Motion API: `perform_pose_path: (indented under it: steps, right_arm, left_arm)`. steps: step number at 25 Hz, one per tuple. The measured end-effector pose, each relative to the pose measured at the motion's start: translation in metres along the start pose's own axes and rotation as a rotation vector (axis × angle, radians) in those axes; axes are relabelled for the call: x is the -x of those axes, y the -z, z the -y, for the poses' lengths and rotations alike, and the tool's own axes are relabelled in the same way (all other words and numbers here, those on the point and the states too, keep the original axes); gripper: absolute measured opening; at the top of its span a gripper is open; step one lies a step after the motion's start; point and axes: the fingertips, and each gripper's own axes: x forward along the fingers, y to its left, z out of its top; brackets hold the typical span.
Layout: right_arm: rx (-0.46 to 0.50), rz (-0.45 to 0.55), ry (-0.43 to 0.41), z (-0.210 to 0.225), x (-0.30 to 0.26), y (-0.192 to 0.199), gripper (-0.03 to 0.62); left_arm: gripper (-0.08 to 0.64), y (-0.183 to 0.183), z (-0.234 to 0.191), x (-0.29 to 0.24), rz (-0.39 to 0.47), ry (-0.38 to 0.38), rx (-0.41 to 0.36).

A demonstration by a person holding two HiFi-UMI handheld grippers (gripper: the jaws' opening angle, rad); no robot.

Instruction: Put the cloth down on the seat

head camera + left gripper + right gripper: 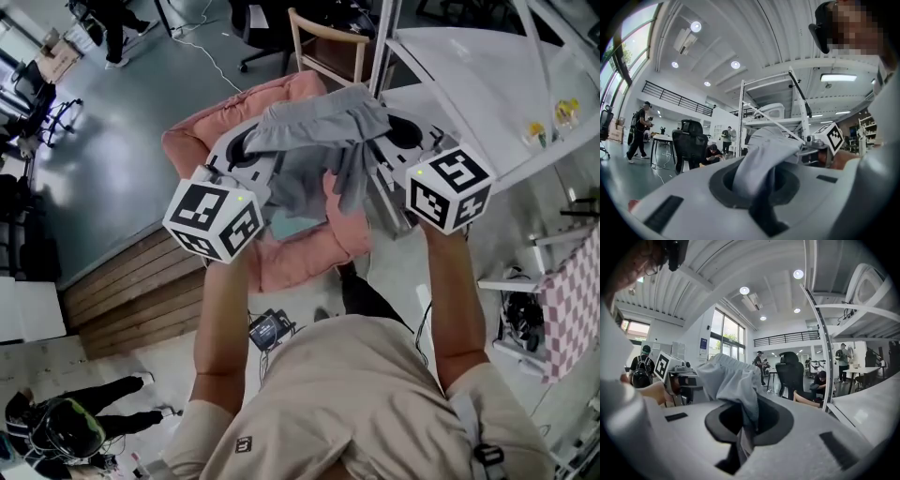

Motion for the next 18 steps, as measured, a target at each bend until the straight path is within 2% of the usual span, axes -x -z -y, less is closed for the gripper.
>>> perform_pose_path:
  steps: [8, 18]
  right_arm:
    - [-0.032, -0.054, -0.022, 0.043, -0.052, 0.022, 0.014]
    - [-0.117, -0.133, -0.013, 0.105, -0.112, 0.078, 0.014]
  left_arm:
    - [0.032, 0.034, -0.050, -0.047, -0.045, -0.033, 0.058]
    - [0.032, 0.099, -0.101, -0.110, -0.119, -0.028, 0.138]
